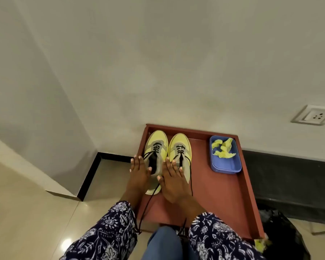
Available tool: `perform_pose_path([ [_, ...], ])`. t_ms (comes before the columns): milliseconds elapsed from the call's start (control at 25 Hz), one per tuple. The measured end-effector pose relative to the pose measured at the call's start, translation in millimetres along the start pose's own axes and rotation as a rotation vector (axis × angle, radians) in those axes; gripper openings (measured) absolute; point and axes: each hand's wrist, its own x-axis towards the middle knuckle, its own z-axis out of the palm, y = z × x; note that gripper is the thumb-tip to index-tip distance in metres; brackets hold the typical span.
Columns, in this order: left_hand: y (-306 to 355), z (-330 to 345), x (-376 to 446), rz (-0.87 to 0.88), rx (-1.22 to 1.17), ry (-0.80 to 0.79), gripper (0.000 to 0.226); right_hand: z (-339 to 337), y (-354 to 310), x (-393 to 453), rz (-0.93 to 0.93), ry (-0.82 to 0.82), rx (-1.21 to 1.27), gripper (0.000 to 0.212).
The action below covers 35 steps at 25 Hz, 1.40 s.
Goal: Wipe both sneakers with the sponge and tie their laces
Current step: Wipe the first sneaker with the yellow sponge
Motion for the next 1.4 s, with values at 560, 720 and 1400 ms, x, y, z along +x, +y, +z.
perform_pose_path([
  [560,2,-9,0,-0.335,-0.474,0.083,0.013,21,-21,15,0.016,-0.043,0.150,0.041],
  [720,0,-5,4,-0.436,-0.582,0.088,0.025,23,-21,18,0.038,-0.017,0.158,0.037],
  [1400,-1,-2,10,-0.573,-0.725,0.099,0.028,22,-18,12,0.002,0.018,0.150,0.028],
])
